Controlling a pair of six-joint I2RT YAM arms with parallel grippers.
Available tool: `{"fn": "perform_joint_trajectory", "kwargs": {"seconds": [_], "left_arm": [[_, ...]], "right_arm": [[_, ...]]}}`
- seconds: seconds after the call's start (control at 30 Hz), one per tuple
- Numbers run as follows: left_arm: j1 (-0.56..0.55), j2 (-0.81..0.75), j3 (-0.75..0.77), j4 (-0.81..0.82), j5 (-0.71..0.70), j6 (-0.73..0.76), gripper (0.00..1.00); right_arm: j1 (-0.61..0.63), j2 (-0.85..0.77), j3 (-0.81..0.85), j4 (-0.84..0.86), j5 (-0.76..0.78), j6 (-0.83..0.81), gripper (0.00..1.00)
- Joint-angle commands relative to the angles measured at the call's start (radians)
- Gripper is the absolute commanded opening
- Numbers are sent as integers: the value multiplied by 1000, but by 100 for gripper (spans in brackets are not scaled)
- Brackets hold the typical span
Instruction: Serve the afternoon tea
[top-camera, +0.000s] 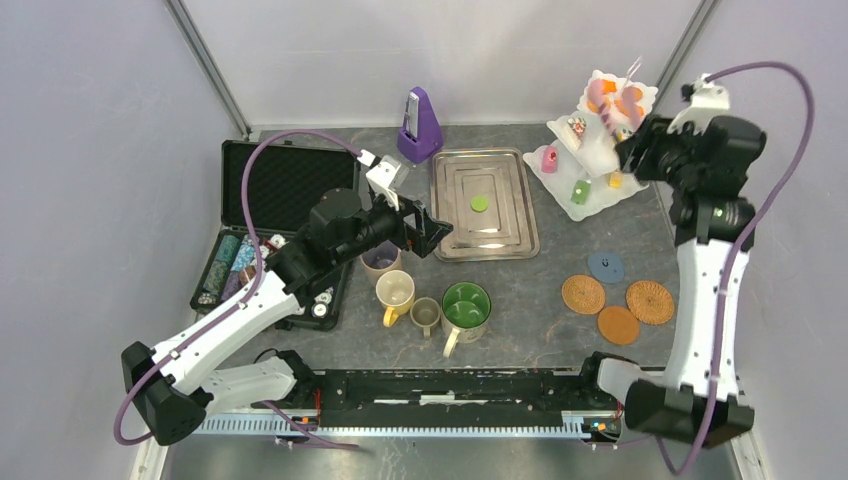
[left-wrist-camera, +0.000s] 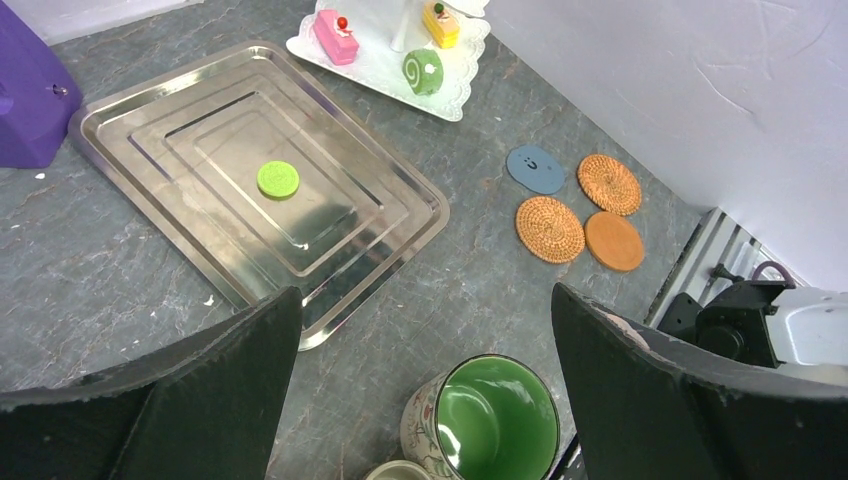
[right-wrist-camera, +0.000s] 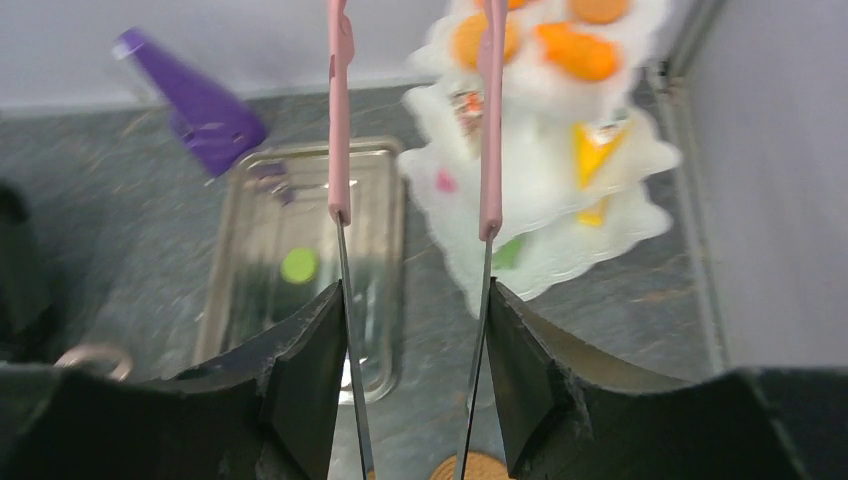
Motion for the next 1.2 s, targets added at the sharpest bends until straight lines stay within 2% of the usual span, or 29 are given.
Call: {"fn": "perform_joint_trajectory", "kwargs": {"seconds": [0.0, 0.13, 0.23, 0.37, 0.53, 0.63, 0.8, 1.17], "left_arm": [[4, -20, 33, 20, -17, 59, 100], [4, -24, 32, 17, -37, 66, 100], [4, -29, 30, 16, -54, 72, 100], [4, -29, 25, 14, -83, 84, 100], [3, -20, 26, 8, -97, 98, 100], [5, -17, 26, 7, -97, 100, 100], [4, -12, 27, 5, -97, 100, 100], [5, -6, 30, 3, -97, 102, 100]], "right_arm": [[100, -128, -138, 43, -100, 32, 56], [226, -219, -337, 134, -131, 105, 55], [334, -225, -476, 234, -109, 160, 54], [503, -140, -537, 291, 18, 168, 54], [646, 13, -518, 309, 237, 138, 55], [691, 109, -477, 281, 350, 118, 55], [728, 210, -441, 269, 448, 103, 55], [735, 322, -422, 329, 433, 91, 56]]}}
